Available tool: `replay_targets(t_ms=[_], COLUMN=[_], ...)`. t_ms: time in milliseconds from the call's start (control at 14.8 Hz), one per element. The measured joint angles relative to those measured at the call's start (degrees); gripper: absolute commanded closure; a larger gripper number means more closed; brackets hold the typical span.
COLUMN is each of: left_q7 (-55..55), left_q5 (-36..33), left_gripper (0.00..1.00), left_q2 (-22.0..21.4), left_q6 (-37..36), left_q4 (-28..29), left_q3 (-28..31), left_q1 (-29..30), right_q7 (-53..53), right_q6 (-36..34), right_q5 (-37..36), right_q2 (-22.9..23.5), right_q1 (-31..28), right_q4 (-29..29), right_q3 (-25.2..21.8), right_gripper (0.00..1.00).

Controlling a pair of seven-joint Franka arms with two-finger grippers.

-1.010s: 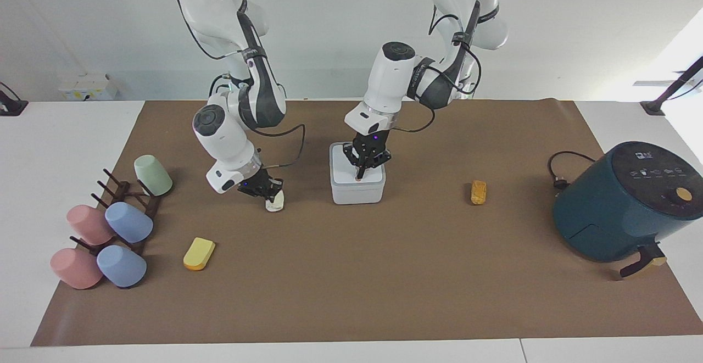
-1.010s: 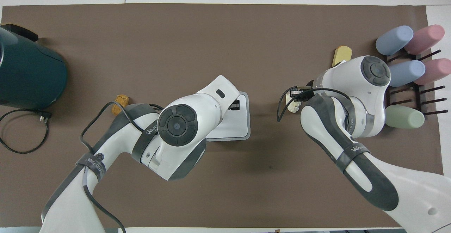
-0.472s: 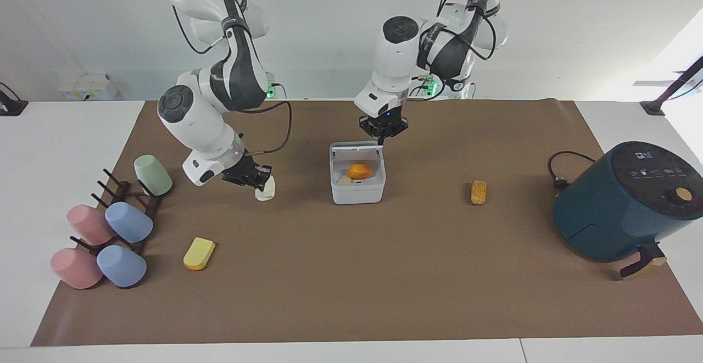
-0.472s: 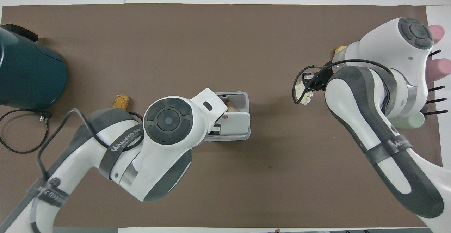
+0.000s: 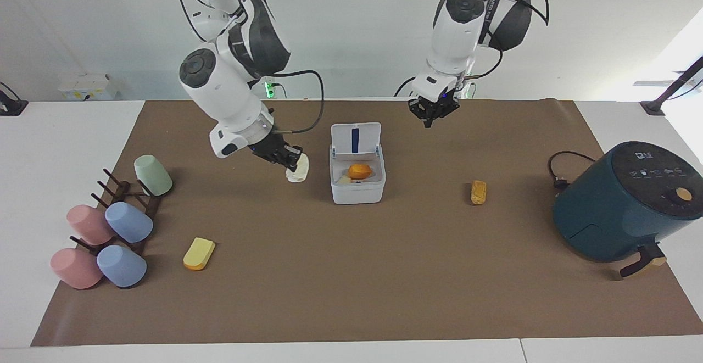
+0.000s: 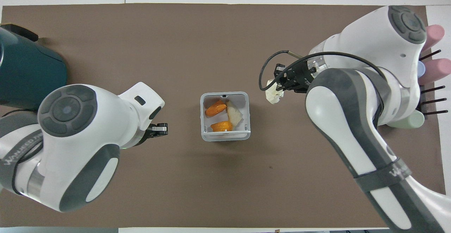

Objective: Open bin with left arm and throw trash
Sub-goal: 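Move the lid aside with the left gripper while the right gripper carries the scrap, then open the right gripper over the bin while the left gripper sets the lid down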

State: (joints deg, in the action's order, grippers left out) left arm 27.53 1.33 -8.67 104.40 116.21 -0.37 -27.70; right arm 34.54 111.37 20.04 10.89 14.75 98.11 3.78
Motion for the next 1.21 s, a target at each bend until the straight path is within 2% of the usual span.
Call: replay_targets(t_ms=[67,269,337,472,539,606,674,741,1078,1212], left_q7=[-1.0,-7.6,-10.8,-15.8,-17.8,-19.0,-19.7,-20.0,-21.2,-21.8], left_q5=[0.0,0.0,0.0,0.0,0.0,0.0,0.0,0.0,0.0,0.0], left_gripper=[0.24,0.11,0.0,0.0,0.0,0.0,0.0,0.0,0.0,0.0], left_q2=[-0.2,-0.3,-0.3,-0.2,0.0,0.3,0.7,1.3,6.0,7.9], left_q6=[0.0,0.2,0.2,0.3,0.2,0.2,0.0,-0.6,-9.9,-12.6], left_q4=[0.0,-0.7,-1.3,-2.8,-3.9,-5.3,-6.9,-8.9,-21.7,-25.1], left_q3=[0.1,0.3,0.4,0.5,0.5,0.5,0.6,0.6,0.6,0.6], left_q1=[2.0,8.8,11.5,16.0,18.0,19.6,20.9,21.9,23.7,24.8], right_q7=[3.6,10.9,11.7,12.1,12.2,12.6,13.4,14.1,14.7,12.7], right_q6=[2.5,11.0,12.9,15.4,16.3,17.3,18.1,18.5,18.7,18.3], right_q5=[0.1,0.1,0.1,0.1,0.1,0.2,0.2,0.2,-0.7,-5.3], right_q2=[0.1,0.4,0.4,0.2,-0.1,-0.4,-0.8,-1.2,-2.3,-2.2], right_q1=[2.3,8.5,9.9,11.2,11.6,12.1,12.7,13.3,13.7,12.4], right_q4=[0.1,2.6,3.8,5.8,6.9,8.1,9.3,10.2,10.9,9.6], right_q3=[0.2,0.3,0.3,0.3,0.3,0.3,0.3,0.3,0.1,-0.2], right_gripper=[1.0,1.0,1.0,1.0,0.78,0.47,0.29,0.0,0.0,0.0])
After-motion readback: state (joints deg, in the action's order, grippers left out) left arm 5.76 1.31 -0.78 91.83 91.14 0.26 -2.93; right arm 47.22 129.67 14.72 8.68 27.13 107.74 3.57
